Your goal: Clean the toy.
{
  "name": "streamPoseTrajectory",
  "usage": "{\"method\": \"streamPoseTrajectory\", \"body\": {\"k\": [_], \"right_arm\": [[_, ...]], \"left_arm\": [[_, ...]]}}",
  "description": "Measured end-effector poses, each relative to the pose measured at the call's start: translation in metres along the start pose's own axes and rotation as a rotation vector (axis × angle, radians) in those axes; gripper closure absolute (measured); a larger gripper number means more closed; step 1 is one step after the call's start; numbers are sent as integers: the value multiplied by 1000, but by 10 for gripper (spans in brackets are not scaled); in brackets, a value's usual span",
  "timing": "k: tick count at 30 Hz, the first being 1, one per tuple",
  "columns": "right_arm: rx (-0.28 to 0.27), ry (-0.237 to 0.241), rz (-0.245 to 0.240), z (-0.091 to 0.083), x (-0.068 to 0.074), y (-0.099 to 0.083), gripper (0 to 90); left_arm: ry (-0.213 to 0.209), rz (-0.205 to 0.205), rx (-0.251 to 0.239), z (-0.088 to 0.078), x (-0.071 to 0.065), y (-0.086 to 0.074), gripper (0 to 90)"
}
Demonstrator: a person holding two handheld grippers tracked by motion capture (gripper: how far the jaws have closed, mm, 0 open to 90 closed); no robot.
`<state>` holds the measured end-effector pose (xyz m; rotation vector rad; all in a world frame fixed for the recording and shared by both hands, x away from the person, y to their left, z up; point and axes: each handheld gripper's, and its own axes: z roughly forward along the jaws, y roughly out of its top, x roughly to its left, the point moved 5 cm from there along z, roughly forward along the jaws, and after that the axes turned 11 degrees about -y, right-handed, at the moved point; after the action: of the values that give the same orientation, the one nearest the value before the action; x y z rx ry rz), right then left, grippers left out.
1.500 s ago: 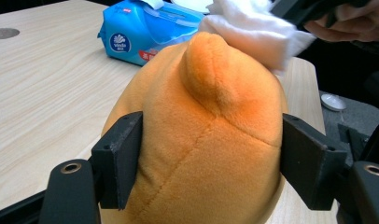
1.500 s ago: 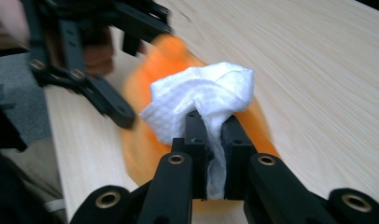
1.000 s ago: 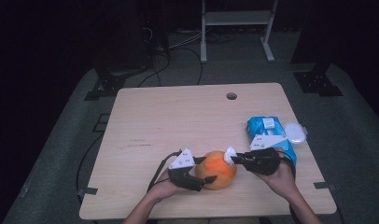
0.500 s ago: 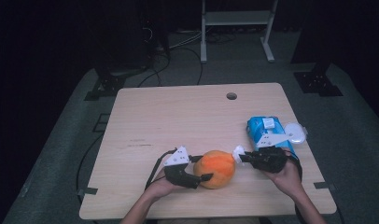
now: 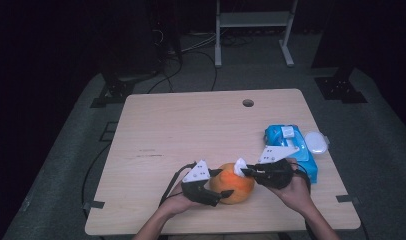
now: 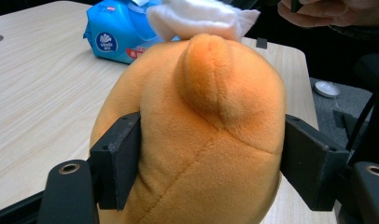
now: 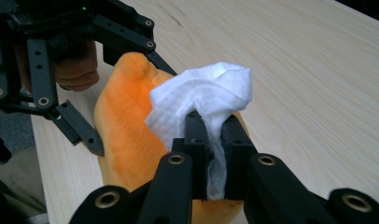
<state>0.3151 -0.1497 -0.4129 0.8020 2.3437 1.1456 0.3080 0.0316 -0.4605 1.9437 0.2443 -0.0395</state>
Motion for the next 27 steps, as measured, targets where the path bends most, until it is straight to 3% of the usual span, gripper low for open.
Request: {"method": "streamPoseTrajectory", "body": {"k": [7,13,14,15,19,23,26,27], "right_arm": [[6,6,37,-2,-10,-8,826],[3,9,36,1,-8,-5,826],[5,4,33,-1,-8,-4,826],[-6,15,32,-7,-7,-1,827],[3,33,27,-7,-2,0,826],[-20,34,79,-4,-6,-1,827],[-51,16,85,-7,-7,5,828],[-81,13,99,-5,-9,11,828]], "left_arm": [[-30,82,-4,-12,11,-4,135],[-88,135,-26,5,14,-13,75],[-83,152,-16,6,13,-15,84],[-78,155,-22,6,12,-15,178],[-48,121,-29,6,12,-12,299],[-31,61,-62,0,12,-2,378],[-17,65,-72,-6,12,6,390],[9,86,-73,-12,12,12,394]]}}
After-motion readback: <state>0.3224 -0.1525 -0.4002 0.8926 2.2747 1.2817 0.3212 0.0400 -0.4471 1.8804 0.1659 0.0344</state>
